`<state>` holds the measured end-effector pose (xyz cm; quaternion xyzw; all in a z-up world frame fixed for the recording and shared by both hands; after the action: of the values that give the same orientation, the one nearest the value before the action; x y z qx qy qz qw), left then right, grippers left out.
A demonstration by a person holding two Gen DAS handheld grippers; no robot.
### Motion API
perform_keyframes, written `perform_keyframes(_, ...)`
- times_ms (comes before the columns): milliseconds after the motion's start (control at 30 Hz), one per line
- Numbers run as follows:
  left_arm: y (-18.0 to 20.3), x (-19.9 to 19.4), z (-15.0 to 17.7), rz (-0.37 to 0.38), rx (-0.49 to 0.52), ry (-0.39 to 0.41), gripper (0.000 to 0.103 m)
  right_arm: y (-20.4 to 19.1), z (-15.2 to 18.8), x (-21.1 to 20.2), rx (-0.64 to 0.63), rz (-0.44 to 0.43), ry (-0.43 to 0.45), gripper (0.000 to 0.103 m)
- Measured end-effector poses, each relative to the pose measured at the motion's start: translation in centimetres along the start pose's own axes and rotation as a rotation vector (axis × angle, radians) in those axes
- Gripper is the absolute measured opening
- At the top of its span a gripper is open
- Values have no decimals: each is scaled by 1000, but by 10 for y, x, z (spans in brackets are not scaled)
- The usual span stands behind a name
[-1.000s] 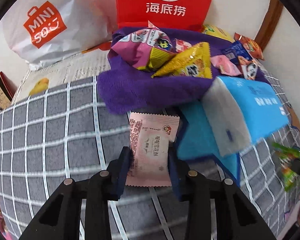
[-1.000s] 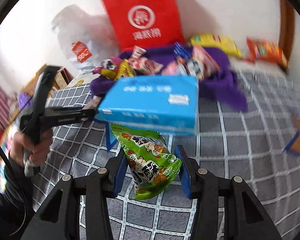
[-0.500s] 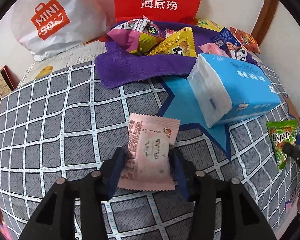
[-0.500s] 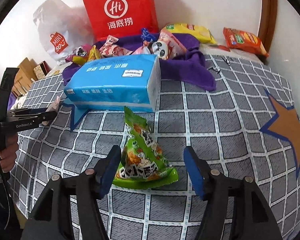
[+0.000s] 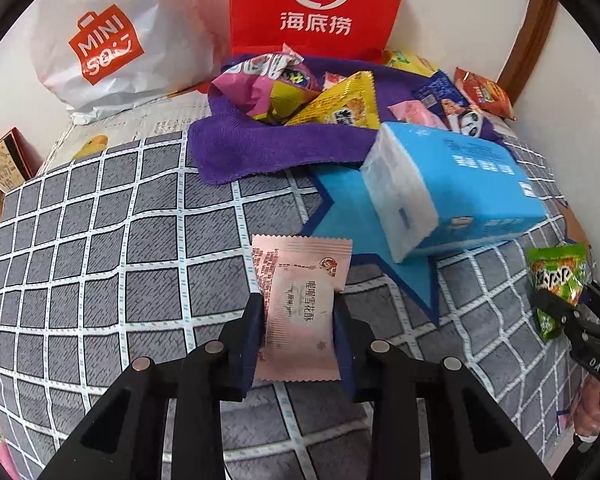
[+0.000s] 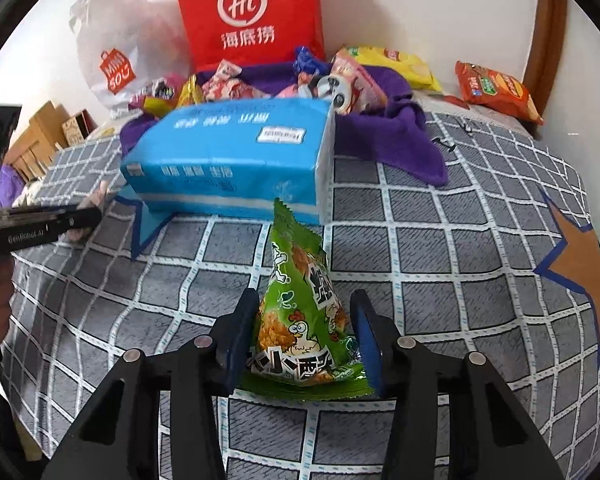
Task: Organize snacks
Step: 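Carry both held snacks up toward the purple towel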
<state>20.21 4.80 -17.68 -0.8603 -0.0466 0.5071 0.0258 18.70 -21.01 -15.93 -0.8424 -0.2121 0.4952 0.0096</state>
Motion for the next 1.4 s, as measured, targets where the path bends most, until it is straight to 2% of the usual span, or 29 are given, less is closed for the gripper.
perform_keyframes(400, 22, -45, 0, 120, 0, 19, 31, -7, -16, -36, 14, 4, 85, 46)
perform_keyframes(633, 32, -72, -22, 174, 8, 62, 31, -12, -44, -54, 9, 31, 131, 46)
perform_keyframes(867, 36, -93, -48, 198, 11, 96, 31, -17, -79, -74, 3, 45, 194, 46)
perform_keyframes(1400, 25, -107, -93, 184, -11, 143, 31, -27, -139, -83, -30, 33, 246, 46)
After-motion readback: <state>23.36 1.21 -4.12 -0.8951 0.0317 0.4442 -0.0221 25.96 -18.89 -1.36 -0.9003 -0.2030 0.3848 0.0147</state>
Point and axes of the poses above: each gripper's, at about its wrist camera, not at the fingertips, and x roughly the way its jaws point, y to its right, z to its underside, the point moved 1 cm from there along x, roughly the way its jaws point, and after that the axes turned 11 degrees about -z, right-handed, at the moved point
